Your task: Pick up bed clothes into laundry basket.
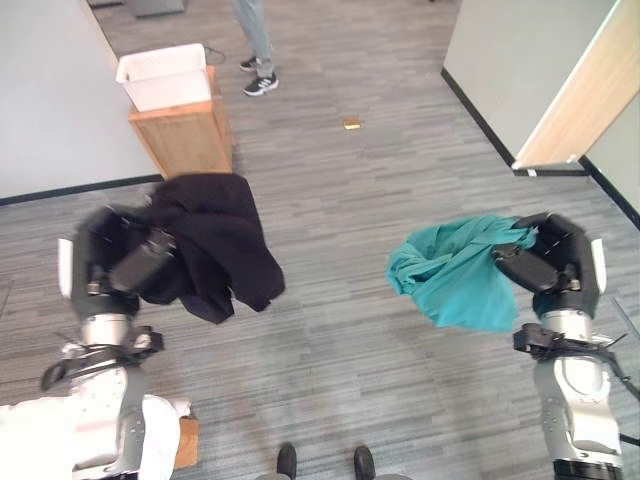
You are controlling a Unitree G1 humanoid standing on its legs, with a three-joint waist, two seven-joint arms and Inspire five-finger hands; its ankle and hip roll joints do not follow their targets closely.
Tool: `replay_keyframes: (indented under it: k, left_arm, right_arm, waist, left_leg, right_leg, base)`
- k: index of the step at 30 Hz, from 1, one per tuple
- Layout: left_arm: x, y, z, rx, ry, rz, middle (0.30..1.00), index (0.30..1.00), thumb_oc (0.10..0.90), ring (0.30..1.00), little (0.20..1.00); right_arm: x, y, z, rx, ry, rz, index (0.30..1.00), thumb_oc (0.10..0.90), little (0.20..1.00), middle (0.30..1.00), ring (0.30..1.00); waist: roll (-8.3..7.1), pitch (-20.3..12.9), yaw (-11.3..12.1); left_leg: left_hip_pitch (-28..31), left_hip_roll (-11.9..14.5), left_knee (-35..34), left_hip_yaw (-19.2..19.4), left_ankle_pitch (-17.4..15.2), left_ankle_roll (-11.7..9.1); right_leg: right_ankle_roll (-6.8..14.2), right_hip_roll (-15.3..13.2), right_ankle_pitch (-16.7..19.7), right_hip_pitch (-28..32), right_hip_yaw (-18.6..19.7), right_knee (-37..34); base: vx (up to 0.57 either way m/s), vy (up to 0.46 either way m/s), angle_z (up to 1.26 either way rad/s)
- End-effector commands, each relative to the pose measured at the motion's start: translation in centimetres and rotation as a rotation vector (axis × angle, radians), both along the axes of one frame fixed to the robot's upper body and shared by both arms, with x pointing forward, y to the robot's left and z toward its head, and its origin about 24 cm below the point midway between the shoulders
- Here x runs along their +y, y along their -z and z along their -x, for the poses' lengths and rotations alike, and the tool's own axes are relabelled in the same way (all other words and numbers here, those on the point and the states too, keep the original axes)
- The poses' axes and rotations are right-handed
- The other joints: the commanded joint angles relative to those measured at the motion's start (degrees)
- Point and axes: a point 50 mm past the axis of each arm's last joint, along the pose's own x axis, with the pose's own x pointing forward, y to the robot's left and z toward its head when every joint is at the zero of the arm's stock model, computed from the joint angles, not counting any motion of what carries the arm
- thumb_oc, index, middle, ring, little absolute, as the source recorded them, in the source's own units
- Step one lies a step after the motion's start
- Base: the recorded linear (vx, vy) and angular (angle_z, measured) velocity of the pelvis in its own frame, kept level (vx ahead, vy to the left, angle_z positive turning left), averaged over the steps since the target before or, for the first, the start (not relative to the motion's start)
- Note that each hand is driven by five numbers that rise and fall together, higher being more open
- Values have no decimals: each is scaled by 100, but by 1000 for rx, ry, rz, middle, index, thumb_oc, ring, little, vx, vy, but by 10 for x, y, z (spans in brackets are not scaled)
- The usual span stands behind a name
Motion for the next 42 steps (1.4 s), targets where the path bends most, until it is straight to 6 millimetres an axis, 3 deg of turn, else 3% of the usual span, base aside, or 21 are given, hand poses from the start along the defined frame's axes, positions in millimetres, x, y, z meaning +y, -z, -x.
replay_keyframes:
  k: [1, 7, 9, 13, 19, 20, 25, 26, 28, 30, 31, 32, 35, 36, 37, 38, 40, 42]
  left_arm:
    - [7, -26, 1, -103, -24, -150, 300, 300, 400, 300, 300]
    - [9, -53, -11, -197, -55, -230, 300, 300, 400, 300, 300]
    - [11, -54, -7, -201, -69, -242, 300, 300, 400, 300, 300]
    - [14, -50, 1, -186, -83, -223, 300, 300, 400, 300, 300]
    - [19, -40, 13, -161, -126, -174, 300, 300, 400, 300, 300]
    - [19, -41, 14, -176, -140, -166, 300, 300, 400, 300, 300]
    - [18, -51, 13, -220, -139, -184, 300, 300, 400, 300, 300]
    - [18, -65, 12, -285, -141, -197, 300, 300, 400, 300, 300]
    - [17, -71, 11, -317, -142, -198, 300, 300, 400, 300, 300]
    - [17, -78, 9, -356, -144, -183, 300, 300, 400, 300, 300]
    - [16, -81, 8, -369, -142, -178, 300, 300, 400, 300, 300]
    - [12, -87, 6, -400, -125, -179, 300, 300, 400, 300, 300]
    - [10, -90, 7, -413, -110, -185, 300, 300, 400, 300, 300]
    - [11, -93, 7, -426, -116, -185, 300, 300, 400, 300, 300]
    - [12, -100, 10, -461, -112, -187, 300, 300, 400, 300, 300]
    - [12, -99, 10, -460, -111, -186, 300, 300, 400, 300, 300]
    - [13, -103, 10, -480, -118, -180, 300, 300, 400, 300, 300]
    - [14, -108, 10, -502, -109, -185, 300, 300, 400, 300, 300]
  right_arm:
    - [8, -21, -6, -146, -56, -31, 300, 400, 300, 300, 300]
    - [51, -54, -36, -261, -239, -49, 300, 400, 300, 300, 300]
    - [72, -63, -44, -290, -324, -66, 300, 400, 300, 300, 300]
    - [83, -70, -45, -317, -365, -74, 300, 400, 300, 300, 300]
    - [69, -65, -36, -311, -305, -80, 300, 400, 300, 300, 300]
    - [56, -59, -29, -297, -252, -79, 300, 400, 300, 300, 300]
    - [51, -57, -28, -294, -229, -83, 300, 400, 300, 300, 300]
    - [54, -60, -29, -311, -235, -76, 300, 400, 300, 300, 300]
    - [56, -63, -29, -323, -239, -67, 300, 400, 300, 300, 300]
    - [56, -66, -26, -340, -233, -41, 300, 400, 300, 300, 300]
    - [54, -67, -25, -346, -224, -27, 300, 400, 300, 300, 300]
    - [53, -66, -19, -349, -209, -13, 300, 400, 300, 300, 300]
    - [46, -63, -16, -341, -168, 0, 300, 400, 300, 300, 300]
    - [40, -61, -13, -335, -144, 1, 300, 400, 300, 300, 300]
    - [26, -57, -7, -313, -96, 15, 300, 400, 300, 300, 300]
    - [26, -56, -7, -312, -96, 14, 300, 400, 300, 300, 300]
    - [10, -51, -2, -292, -30, 17, 300, 400, 300, 300, 300]
    - [-2, -47, 5, -272, 15, 25, 300, 400, 300, 300, 300]
  waist:
    - [-253, -734, 425]
    - [-290, -852, 779]
    - [-312, -870, 946]
    - [-346, -845, 1067]
    - [-410, -845, 1050]
    - [-438, -822, 967]
    - [-438, -778, 952]
    - [-396, -714, 918]
    - [-355, -664, 911]
    - [-275, -559, 861]
    - [-229, -496, 791]
    - [-89, -339, 581]
    - [3, -238, 467]
    - [8, -243, 407]
    - [-47, -249, 204]
    - [-16, -251, 187]
    - [-135, -236, -63]
    - [-176, -262, -231]
  left_leg:
    - [-377, -391, 47, -492, -169, 166]
    - [-416, -494, 113, -767, -140, 161]
    - [-456, -541, 265, -847, -208, 166]
    - [-491, -575, 451, -898, -312, 174]
    - [-460, -557, 465, -871, -395, 200]
    - [-454, -532, 501, -796, -459, 207]
    - [-460, -518, 576, -645, -541, 235]
    - [-450, -503, 679, -501, -710, 304]
    - [-444, -497, 743, -449, -786, 351]
    - [-399, -488, 839, -398, -914, 447]
    - [-351, -491, 875, -392, -964, 507]
    - [-161, -489, 884, -394, -1064, 621]
    - [41, -419, 787, -437, -1103, 614]
    - [180, -360, 732, -436, -1189, 554]
    - [521, -245, 648, -581, -1375, 376]
    - [548, -204, 626, -601, -1383, 367]
    - [827, -70, 576, -835, -1518, 142]
    - [993, 175, 608, -1005, -1550, 3]
  right_leg:
    - [166, -171, -617, -421, -789, 640]
    - [186, -225, -648, -294, -990, 596]
    - [187, -256, -650, -229, -1079, 565]
    - [179, -278, -644, -182, -1119, 558]
    - [192, -290, -646, -102, -1136, 493]
    - [201, -312, -644, -107, -1079, 484]
    - [221, -334, -651, -168, -944, 543]
    - [264, -406, -769, -276, -848, 818]
    - [299, -439, -847, -376, -827, 1107]
    - [412, -502, -887, -834, -794, 2105]
    - [508, -529, -619, -1053, -784, 2657]
    - [610, -599, -140, -1621, -708, 3826]
    - [586, -625, -208, -2175, -711, 4416]
    - [548, -816, -275, -2378, -858, 4178]
    - [544, -865, -408, -2626, -850, 3382]
    - [541, -840, -416, -2573, -892, 3336]
    - [615, -690, -232, -2580, -671, 1756]
    - [711, -630, 28, -2534, -555, 989]
  base:
    - [-1, -9, 12]
    - [-2, -7, 27]
    - [8, -12, 26]
    - [27, -6, 22]
    - [51, 12, 12]
    - [73, 10, -4]
    - [74, 33, -28]
    - [97, 55, -32]
    - [100, 91, -29]
    - [100, 132, -45]
    - [181, 223, -43]
    - [150, 179, -39]
    - [252, 75, -15]
    - [505, -165, -3]
    - [518, -161, -4]
    - [510, -199, 2]
    - [479, -259, 22]
    - [558, -324, 56]
